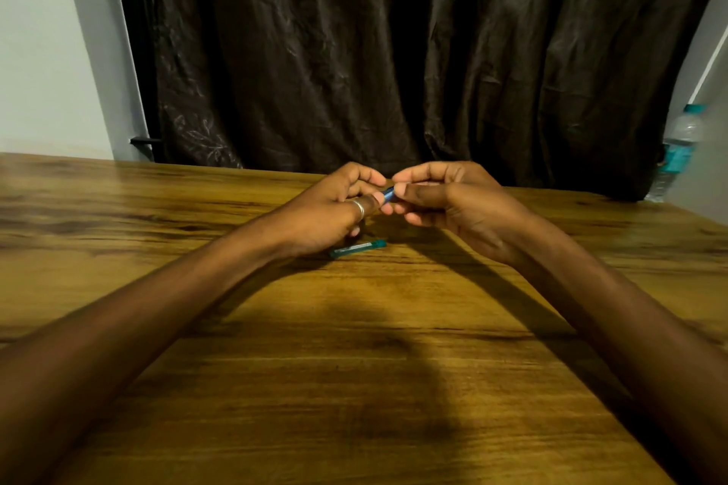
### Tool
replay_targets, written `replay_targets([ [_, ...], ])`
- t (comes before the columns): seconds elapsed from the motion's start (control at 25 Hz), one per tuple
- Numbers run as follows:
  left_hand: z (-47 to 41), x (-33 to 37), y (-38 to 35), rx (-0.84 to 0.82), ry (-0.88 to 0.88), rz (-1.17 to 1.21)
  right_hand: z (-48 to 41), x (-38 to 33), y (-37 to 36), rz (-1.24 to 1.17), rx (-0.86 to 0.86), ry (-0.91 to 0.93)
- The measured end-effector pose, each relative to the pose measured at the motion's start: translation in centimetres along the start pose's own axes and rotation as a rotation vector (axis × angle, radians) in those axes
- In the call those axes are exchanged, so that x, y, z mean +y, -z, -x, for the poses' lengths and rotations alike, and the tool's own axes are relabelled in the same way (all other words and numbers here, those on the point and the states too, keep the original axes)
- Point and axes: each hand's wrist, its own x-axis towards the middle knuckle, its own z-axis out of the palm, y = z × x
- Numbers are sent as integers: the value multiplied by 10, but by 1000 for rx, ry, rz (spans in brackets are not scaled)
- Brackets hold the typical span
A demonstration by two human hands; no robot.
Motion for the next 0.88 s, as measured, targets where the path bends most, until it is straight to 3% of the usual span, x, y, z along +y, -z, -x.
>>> replay_targets([
  [0.12,1,1,0,-29,52,42,-2,-1,0,-27,59,15],
  [0.28,4,2,-3,-93,172,74,-8,-6,6,-239,250,15],
  [0.52,9,7,-15,-101,208,216,-9,6,-14,-336,169,-76],
  [0.76,19,13,-32,-233,307,454,-5,-6,-26,-725,278,-124],
  [0.88,22,17,-36,-304,366,496,-1,-13,-24,-767,307,-126],
])
